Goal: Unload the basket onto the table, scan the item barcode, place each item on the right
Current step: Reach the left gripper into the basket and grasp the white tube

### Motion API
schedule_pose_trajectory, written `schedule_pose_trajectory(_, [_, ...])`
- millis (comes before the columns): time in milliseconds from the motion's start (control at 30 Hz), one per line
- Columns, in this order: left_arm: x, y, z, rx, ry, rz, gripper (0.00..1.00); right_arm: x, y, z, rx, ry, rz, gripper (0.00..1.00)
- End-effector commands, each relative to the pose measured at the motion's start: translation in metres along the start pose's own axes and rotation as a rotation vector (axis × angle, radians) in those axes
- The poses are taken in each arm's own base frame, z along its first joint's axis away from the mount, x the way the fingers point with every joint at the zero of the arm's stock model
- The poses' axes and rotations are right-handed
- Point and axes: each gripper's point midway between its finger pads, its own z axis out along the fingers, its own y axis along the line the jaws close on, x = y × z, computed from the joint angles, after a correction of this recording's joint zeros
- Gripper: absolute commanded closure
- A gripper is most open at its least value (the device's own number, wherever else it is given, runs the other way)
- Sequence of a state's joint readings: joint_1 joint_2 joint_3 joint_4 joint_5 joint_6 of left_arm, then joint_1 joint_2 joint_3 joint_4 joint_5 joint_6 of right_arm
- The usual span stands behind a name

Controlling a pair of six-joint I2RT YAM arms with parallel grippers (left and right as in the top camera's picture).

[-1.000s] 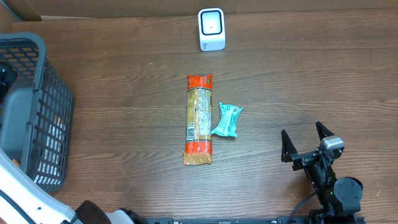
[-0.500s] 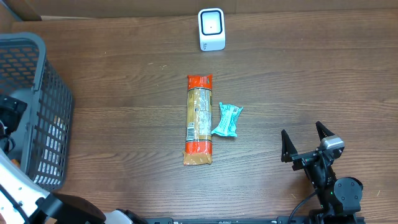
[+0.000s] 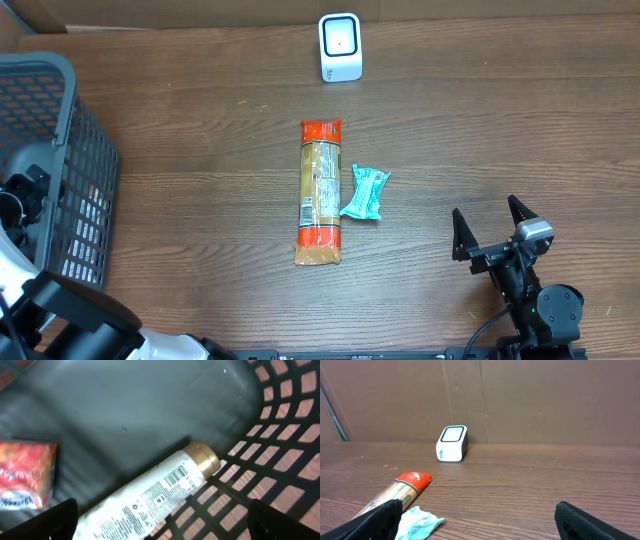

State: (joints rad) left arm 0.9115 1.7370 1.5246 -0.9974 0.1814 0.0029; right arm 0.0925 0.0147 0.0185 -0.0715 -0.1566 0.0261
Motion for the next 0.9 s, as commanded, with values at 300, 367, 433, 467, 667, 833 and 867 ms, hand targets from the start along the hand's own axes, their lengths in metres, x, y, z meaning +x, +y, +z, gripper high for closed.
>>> schedule_pose_trajectory(300, [0.018,0.003,0.052,0.036,0.130,0.213,0.02,0.002,0.000,0.000,0.002,-0.005,-0.001,0.00])
schedule_pose_trajectory(367, [0.021,0.004,0.061,0.041,0.150,0.231,0.03,0.002,0.000,0.000,0.001,-0.005,-0.001,0.00])
schedule_pose_trajectory(433, [0.023,0.006,0.072,0.045,0.170,0.247,0.04,0.002,0.000,0.000,0.001,-0.005,-0.001,0.00])
schedule_pose_trajectory(467, [0.025,0.007,0.078,0.050,0.182,0.259,0.04,0.002,0.000,0.000,0.001,-0.005,-0.001,0.00])
schedule_pose_trajectory(667, [0.033,0.000,0.106,0.139,0.216,0.324,0.08,0.002,0.000,0.000,0.002,-0.005,-0.001,0.00])
schedule_pose_trajectory(833, [0.040,0.000,0.121,0.171,0.240,0.381,0.15,0.002,0.000,0.000,0.001,-0.005,-0.001,0.00])
schedule_pose_trajectory(867, [0.041,0.002,0.124,0.160,0.246,0.388,0.18,0.002,0.000,0.000,0.001,-0.005,-0.001,0.00])
